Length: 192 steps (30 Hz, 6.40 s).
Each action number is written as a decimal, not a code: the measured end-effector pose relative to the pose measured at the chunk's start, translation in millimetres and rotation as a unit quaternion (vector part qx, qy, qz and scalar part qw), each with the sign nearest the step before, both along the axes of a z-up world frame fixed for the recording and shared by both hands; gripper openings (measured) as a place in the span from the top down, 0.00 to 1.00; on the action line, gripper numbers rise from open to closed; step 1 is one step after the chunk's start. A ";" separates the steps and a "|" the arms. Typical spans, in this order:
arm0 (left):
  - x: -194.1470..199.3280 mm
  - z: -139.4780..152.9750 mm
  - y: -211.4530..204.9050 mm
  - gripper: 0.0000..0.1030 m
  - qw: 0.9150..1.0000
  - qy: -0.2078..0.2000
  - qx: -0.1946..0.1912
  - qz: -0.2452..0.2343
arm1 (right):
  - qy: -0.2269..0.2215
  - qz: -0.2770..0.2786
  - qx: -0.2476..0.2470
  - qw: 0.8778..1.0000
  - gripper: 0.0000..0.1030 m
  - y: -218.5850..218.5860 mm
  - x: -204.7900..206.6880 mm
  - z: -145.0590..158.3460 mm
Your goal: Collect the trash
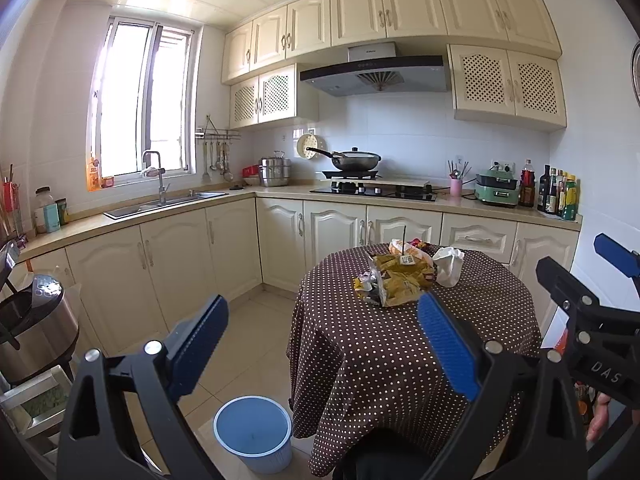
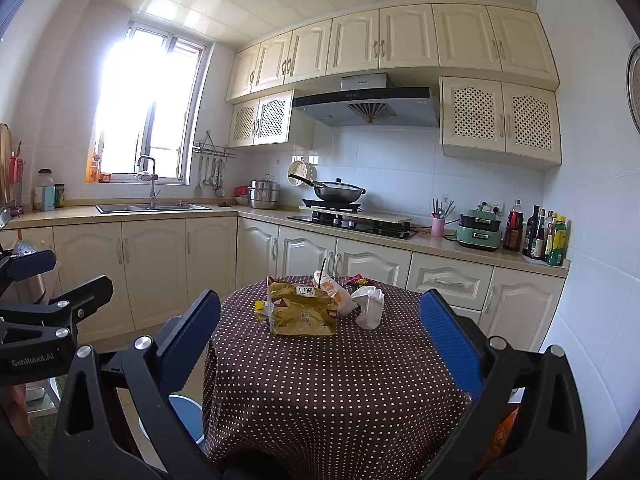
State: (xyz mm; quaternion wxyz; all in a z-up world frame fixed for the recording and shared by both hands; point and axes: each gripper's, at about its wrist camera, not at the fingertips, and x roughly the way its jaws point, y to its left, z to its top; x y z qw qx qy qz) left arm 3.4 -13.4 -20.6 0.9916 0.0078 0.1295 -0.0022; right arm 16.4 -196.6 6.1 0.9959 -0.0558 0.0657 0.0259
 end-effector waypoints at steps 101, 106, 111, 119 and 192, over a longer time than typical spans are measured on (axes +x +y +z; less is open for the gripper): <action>71.4 -26.3 -1.6 0.09 0.996 0.088 0.014 -0.031 | 0.123 0.007 0.062 0.990 0.06 -35.9 81.6 -50.4; 119.3 -48.9 -5.4 0.09 0.990 0.133 -0.003 -0.050 | 0.151 -0.035 0.072 0.985 0.06 -58.9 120.2 -70.4; 181.7 -65.4 -24.4 0.09 0.982 0.165 -0.020 -0.085 | 0.168 -0.058 0.085 0.980 0.06 -80.9 159.5 -85.7; 278.9 -81.6 -67.0 0.31 0.974 0.192 -0.024 -0.114 | 0.194 -0.067 0.103 0.973 0.06 -102.9 215.3 -101.8; 231.3 -245.9 262.0 0.94 0.921 0.279 -0.198 0.189 | 0.376 0.254 -0.041 0.890 0.68 271.7 300.3 -235.5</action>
